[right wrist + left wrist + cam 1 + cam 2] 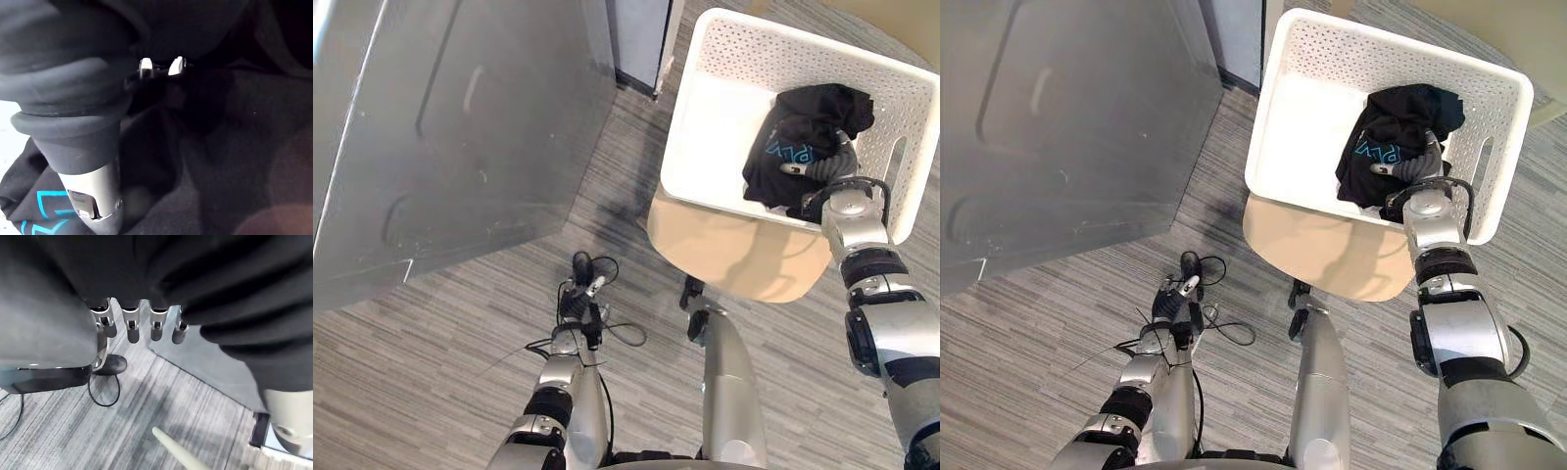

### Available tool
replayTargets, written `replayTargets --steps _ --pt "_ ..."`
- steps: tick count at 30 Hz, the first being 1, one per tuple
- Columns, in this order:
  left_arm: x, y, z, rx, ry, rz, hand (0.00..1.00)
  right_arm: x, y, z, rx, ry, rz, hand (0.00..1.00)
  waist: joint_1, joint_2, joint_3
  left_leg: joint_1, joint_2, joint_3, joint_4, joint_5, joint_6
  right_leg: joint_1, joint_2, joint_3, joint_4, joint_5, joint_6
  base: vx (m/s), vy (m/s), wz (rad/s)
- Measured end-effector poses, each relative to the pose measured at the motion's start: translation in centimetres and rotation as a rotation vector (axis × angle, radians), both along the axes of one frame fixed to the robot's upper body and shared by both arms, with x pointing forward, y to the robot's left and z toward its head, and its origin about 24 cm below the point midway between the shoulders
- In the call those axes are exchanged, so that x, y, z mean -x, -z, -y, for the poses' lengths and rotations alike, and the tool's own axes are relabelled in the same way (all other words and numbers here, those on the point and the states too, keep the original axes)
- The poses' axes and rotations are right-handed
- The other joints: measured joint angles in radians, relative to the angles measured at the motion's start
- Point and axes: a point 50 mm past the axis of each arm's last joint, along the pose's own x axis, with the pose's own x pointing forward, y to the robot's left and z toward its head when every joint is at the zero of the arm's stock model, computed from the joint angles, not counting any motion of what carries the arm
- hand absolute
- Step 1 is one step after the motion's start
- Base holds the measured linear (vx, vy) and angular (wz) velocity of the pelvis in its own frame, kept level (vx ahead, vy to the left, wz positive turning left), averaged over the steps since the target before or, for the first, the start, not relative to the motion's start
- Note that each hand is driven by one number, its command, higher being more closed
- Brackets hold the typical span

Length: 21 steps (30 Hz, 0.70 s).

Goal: Pick up the laundry basket with both hands and put the clothes into the washing machine.

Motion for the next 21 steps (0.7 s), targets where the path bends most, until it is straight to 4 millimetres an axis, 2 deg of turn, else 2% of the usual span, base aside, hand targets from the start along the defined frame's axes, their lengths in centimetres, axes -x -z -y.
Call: replayTargets --steps 7,9,14,17,21 --pt "0.1 -0.1 -0.1 -0.005 -0.012 0.011 0.00 0.2 0.7 0.1 0.083 0.022 -0.015 1.00 0.005 -0.002 -0.002 -0.012 -0.022 -0.019 -0.028 0.022 -0.005 0.005 -0.033 -0.042 0.021 -0.015 0.002 0.02 0.003 0.24" --pt "0.2 0.0 -0.1 -0.005 -0.013 0.002 0.00 0.3 1.6 -0.1 0.079 0.016 -0.038 1.00 0.005 -0.002 -0.002 0.006 -0.030 -0.028 -0.037 0.036 -0.005 0.027 -0.041 -0.055 0.017 -0.016 0.004 0.07 0.014 0.22" --pt "1.4 1.2 -0.5 -0.012 -0.026 -0.041 0.00 1.1 6.3 -1.5 0.058 -0.024 -0.161 1.00 0.014 -0.002 -0.017 0.081 -0.033 -0.041 -0.062 0.040 -0.004 0.132 -0.042 -0.090 -0.025 -0.017 0.006 0.06 0.001 0.16" --pt "1.8 1.4 -0.7 -0.018 -0.028 -0.053 0.00 2.0 8.1 -1.0 -0.002 -0.004 -0.201 1.00 0.028 -0.003 -0.018 0.133 -0.033 -0.042 -0.075 0.039 -0.004 0.197 -0.041 -0.103 -0.050 -0.015 0.010 0.03 0.011 0.10" --pt "2.5 2.1 -1.1 -0.027 -0.035 -0.080 0.00 3.4 10.2 -0.1 -0.102 0.046 -0.214 1.00 0.029 -0.009 -0.022 0.220 -0.034 -0.043 -0.101 0.039 -0.004 0.298 -0.041 -0.122 -0.089 -0.013 0.014 0.03 0.001 0.13"
